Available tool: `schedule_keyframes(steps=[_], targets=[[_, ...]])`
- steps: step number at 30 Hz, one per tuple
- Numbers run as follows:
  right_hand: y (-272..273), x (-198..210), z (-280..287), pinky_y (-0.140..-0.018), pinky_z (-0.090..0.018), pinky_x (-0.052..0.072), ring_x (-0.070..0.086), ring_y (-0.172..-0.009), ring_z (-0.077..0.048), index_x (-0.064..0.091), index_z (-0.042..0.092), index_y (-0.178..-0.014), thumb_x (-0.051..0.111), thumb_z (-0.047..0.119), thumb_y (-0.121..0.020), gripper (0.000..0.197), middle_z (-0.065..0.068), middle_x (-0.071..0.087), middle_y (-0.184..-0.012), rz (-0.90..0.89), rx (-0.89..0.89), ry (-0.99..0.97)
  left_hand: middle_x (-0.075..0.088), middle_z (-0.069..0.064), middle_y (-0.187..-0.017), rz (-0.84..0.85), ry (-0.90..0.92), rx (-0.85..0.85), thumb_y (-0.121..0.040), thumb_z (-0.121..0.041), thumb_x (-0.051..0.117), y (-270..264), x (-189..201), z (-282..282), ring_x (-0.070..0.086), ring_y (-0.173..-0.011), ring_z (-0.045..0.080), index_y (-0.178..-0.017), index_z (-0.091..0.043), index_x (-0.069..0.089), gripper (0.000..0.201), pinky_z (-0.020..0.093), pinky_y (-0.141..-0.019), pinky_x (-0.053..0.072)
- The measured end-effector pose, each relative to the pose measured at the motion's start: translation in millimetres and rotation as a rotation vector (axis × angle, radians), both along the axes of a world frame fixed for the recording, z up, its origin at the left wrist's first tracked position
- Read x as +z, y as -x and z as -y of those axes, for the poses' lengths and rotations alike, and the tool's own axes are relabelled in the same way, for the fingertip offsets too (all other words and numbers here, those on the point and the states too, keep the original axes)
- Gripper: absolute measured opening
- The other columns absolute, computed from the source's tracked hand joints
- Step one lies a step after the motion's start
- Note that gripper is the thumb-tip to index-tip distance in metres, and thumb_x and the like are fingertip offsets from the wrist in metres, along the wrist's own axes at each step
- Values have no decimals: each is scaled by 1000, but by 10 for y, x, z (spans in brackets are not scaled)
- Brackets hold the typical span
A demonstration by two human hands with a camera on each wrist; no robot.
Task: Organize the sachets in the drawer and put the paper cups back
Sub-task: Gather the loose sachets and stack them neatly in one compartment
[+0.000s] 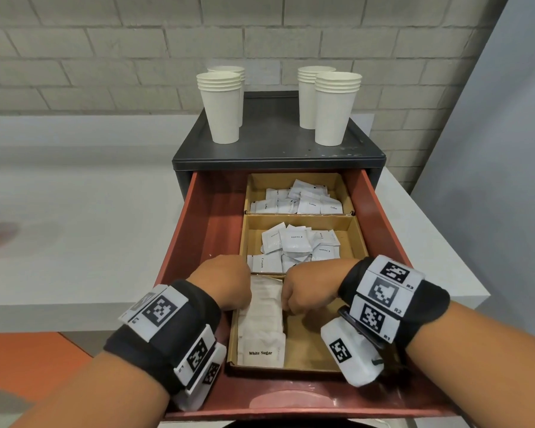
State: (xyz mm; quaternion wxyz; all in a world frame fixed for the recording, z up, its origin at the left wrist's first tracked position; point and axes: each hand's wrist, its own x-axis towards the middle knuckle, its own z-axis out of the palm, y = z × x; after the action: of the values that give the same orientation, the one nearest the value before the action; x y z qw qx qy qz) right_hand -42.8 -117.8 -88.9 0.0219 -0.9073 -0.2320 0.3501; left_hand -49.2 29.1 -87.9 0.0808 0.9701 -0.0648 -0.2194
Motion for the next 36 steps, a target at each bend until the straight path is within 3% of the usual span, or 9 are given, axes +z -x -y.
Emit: schedule_keyframes(steps=[4, 10, 15, 20, 23, 26, 30, 33, 36], targets=[[6, 44, 47, -57, -18, 42, 48, -59, -10, 65, 6, -114, 54, 16, -87, 31, -4, 59, -88, 46, -105, -52, 62, 5, -96, 47, 5, 9, -88, -7, 45, -20, -5, 1, 57, -84, 19, -103, -9, 62, 23, 24, -67, 43], [50, 35, 44, -60, -19, 42, 52, -80, -17, 64, 9, -117, 53, 17, -89, 31, -2, 56, -90, 38, -93, -72, 64, 5, -103, 96, 35, 23, -88, -5, 42, -23, 0, -6, 61, -96, 22, -103, -9, 62, 25, 25, -72, 46], [18, 102, 57, -55, -18, 43, 49, -56, -9, 66, 6, -112, 52, 15, -87, 30, -2, 59, -81, 86, -182, -136, 65, 4, -100, 100, 65, 55, -87, -5, 44, -26, 1, -15, 61, -93, 22, -96, -12, 62, 22, 24, -68, 45], [113, 110, 15, -49, -16, 40, 47, -51, -6, 65, 2, -110, 55, 14, -89, 26, 4, 52, -63, 5, -171, -50, 65, 5, -97, 96, 63, 60, -87, -5, 43, -15, 9, -12, 61, -88, 21, -93, -12, 61, 20, 23, -64, 43], [206, 115, -56, -52, -16, 37, 44, -52, -9, 60, -5, -114, 47, 4, -91, 28, -4, 52, -71, -158, -15, 16, 62, 4, -92, 93, 53, 59, -87, -6, 43, -19, 5, -7, 57, -82, 19, -87, -13, 58, 17, 22, -62, 41], [196, 177, -66, -33, -8, 34, 49, -33, -2, 56, -1, -119, 40, -3, -89, 34, -4, 54, -67, -214, -11, 60, 63, 4, -91, 84, 50, 65, -87, -7, 44, -22, -3, -12, 58, -81, 20, -84, -14, 57, 15, 23, -61, 41], [154, 207, -23, -30, -9, 31, 44, -30, 3, 46, -14, -126, 39, -6, -88, 39, -32, 58, -113, -195, -8, 75, 63, 3, -90, 78, 61, 74, -87, -7, 44, -26, -6, -13, 57, -79, 19, -84, -14, 57, 15, 22, -59, 40], [155, 165, -17, -31, -9, 32, 46, -32, -2, 47, -13, -127, 43, -4, -89, 39, -31, 55, -122, -206, -27, 58, 60, 2, -87, 84, 58, 76, -89, -10, 44, -22, -13, -9, 55, -77, 18, -83, -14, 55, 13, 20, -56, 38], [126, 110, 28, -46, -16, 43, 50, -47, -6, 59, 1, -124, 53, 6, -89, 36, -20, 65, -117, -128, -165, -42, 57, 0, -80, 97, 50, 76, -89, -10, 43, -23, -18, -7, 54, -74, 17, -75, -15, 51, 17, 20, -53, 36]])
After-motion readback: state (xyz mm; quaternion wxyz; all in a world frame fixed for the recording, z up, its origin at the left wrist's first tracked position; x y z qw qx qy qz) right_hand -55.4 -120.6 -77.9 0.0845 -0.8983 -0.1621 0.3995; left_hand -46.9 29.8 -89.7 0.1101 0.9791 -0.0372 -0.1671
